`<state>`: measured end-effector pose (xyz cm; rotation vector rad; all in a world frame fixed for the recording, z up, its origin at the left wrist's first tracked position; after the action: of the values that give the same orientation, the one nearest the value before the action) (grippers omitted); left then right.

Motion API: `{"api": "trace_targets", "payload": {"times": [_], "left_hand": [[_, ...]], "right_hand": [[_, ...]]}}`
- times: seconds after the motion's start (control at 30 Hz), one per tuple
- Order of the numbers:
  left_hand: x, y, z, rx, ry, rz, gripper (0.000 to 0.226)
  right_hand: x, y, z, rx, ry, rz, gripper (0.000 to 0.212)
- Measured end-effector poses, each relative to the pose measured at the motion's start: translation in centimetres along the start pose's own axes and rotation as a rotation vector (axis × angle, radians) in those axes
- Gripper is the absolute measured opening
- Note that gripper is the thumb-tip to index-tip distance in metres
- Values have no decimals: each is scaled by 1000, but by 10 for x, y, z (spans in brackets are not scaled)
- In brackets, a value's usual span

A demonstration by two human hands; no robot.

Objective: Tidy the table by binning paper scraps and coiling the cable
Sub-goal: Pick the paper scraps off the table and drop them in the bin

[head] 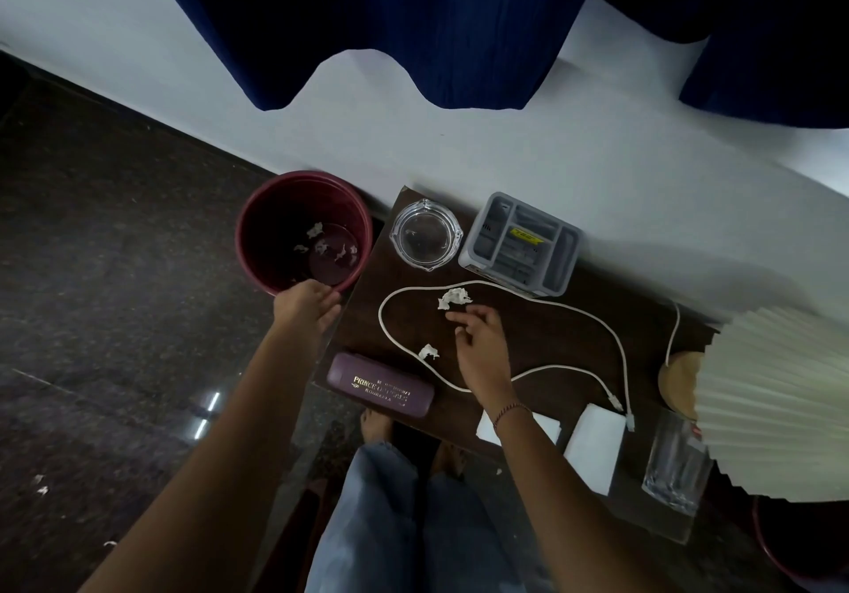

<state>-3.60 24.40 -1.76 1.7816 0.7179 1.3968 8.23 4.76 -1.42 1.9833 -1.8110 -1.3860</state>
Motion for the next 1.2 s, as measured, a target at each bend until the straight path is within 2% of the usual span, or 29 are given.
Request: {"api": "trace_targets", "payload": {"times": [0.17, 0.43, 0.53, 0.63, 0.73, 0.83, 0.93, 1.07, 1.2], "left_hand": [[-19, 11, 17, -102, -14, -62, 38], [-25, 19, 34, -175, -22, -91, 36], [-25, 21, 38, -193, -24, -92, 33], [-28, 29, 43, -253, -25, -102, 29], [-34, 36, 48, -296, -72, -76, 27], [-42, 43, 53, -327, -119, -42, 28], [-47, 50, 56, -376, -117, -27, 29], [-51, 58, 54, -385, -62, -25, 27], [-52, 62, 48, -369, -53, -25, 29]], "right_hand": [[-2, -11, 4, -38, 221, -69, 35], [-9, -20, 17, -118, 453, -165, 44], [-12, -27, 16, -92, 479, -178, 48], [-16, -30, 11, -67, 389, -180, 38], [-20, -27, 4, -35, 143, -119, 24], [-23, -22, 3, -73, -144, -12, 19], [-26, -16, 7, -129, -298, 36, 14], [-27, -8, 8, -140, -352, 44, 13], [-26, 2, 6, -132, -384, 91, 23]]}}
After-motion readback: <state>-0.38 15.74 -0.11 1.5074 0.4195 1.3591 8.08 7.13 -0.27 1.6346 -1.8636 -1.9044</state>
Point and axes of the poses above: each hand's wrist, its own y-axis away from the middle knuckle, its own z-axis out of the palm, x = y × z, the point moved 4 cm from there along -y, towards the middle knuckle, and after that the axes turned 9 degrees about z, right-handed, at the moved point
